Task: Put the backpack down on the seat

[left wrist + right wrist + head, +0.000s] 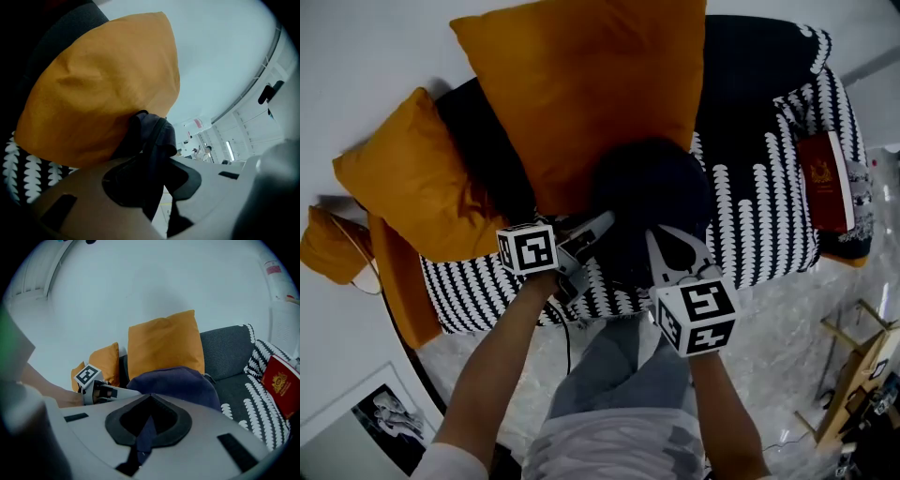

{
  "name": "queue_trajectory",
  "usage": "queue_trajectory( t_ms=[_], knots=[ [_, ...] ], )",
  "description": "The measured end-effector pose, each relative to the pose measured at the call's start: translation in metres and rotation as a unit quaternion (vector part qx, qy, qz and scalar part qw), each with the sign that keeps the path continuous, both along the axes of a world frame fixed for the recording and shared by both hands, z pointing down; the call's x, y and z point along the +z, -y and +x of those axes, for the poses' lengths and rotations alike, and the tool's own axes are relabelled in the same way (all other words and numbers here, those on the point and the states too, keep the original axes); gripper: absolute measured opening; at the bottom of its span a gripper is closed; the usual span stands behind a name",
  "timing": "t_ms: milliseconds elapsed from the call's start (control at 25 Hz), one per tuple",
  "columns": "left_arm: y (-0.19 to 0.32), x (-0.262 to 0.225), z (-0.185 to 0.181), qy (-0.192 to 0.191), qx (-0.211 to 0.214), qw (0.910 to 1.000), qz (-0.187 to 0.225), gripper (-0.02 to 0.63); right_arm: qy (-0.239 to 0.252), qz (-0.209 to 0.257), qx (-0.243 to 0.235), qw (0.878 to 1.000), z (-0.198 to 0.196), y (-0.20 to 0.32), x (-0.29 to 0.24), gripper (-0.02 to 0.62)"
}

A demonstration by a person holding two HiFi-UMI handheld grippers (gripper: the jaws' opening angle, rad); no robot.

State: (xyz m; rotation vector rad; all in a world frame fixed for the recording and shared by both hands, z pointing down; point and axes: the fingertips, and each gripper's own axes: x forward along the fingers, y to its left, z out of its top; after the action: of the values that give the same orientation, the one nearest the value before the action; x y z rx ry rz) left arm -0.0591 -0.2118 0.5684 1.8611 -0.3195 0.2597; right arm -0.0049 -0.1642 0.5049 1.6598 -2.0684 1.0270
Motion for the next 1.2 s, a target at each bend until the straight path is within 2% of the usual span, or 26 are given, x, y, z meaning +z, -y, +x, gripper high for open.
queue_trajectory(
  t_ms=[80, 240, 400, 520, 760, 1000, 1200],
  knots=[
    [0.001, 0.005, -0.004, 0.027, 0.005, 0.9996, 0.01, 0.098, 0.001, -0.002, 0.002, 1.0, -0.001, -0.002, 0.003, 0.002],
    [0.001, 0.013, -0.011, 0.071, 0.008, 0.9972, 0.02, 0.237, 0.002, -0.004, 0.0, 1.0, -0.005, -0.005, 0.004, 0.002],
    [0.004, 0.018, -0.023, 0.111, -0.006, 0.9932, 0.035, 0.291, 0.003, -0.004, -0.009, 1.0, -0.01, -0.006, 0.004, 0.002],
    [0.005, 0.021, -0.036, 0.141, -0.014, 0.9885, 0.052, 0.302, 0.004, -0.005, -0.018, 1.0, -0.012, -0.008, 0.004, 0.002],
    [-0.007, 0.004, -0.045, 0.143, -0.028, 0.9877, 0.057, 0.302, 0.005, -0.001, -0.041, 0.999, -0.019, -0.011, -0.007, 0.002],
    [-0.013, -0.02, -0.058, 0.156, -0.071, 0.9821, 0.078, 0.302, 0.005, 0.013, -0.079, 0.997, -0.03, -0.01, -0.026, 0.002],
    [-0.014, -0.052, -0.071, 0.175, -0.118, 0.9718, 0.105, 0.302, 0.002, 0.034, -0.112, 0.993, -0.039, -0.008, -0.05, 0.002]
  ],
)
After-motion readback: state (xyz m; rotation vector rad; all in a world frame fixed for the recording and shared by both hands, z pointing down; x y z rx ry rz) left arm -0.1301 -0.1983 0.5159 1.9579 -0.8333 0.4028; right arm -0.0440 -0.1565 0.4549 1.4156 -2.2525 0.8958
